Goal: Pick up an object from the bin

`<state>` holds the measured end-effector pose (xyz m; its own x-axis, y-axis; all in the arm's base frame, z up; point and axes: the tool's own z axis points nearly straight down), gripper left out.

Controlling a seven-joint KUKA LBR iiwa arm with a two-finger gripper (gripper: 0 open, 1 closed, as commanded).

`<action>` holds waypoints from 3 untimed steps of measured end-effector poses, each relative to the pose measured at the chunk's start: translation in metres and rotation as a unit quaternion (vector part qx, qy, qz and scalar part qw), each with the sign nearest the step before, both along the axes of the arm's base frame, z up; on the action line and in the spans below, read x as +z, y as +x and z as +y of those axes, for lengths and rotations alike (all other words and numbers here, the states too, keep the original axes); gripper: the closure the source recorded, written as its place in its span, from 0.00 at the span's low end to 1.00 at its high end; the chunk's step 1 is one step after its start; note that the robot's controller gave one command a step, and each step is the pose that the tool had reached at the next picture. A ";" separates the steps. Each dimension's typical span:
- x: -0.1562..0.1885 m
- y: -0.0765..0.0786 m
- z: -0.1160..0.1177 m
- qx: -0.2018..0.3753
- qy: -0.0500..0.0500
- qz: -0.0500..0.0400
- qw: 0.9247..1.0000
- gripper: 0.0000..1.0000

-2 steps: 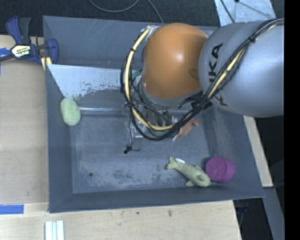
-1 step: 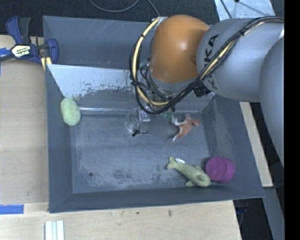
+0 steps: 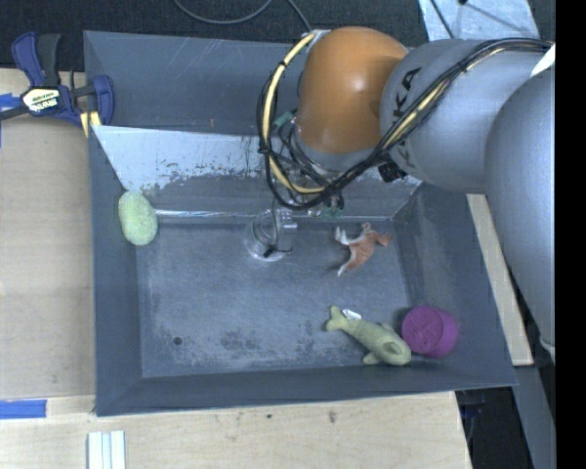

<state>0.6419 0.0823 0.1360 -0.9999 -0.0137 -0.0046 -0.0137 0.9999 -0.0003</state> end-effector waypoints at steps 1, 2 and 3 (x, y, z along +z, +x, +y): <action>-0.019 -0.023 0.003 -0.135 0.001 0.001 0.991 0.00; -0.069 -0.019 -0.015 -0.099 0.000 0.004 0.995 0.00; -0.062 -0.028 -0.009 -0.234 0.002 -0.002 0.972 1.00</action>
Offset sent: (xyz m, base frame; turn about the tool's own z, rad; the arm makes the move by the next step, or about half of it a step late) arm -0.0184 -0.0135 -0.0660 0.1994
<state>0.6144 0.0729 0.0736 -0.8969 0.4422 -0.0081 0.4422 0.8969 0.0055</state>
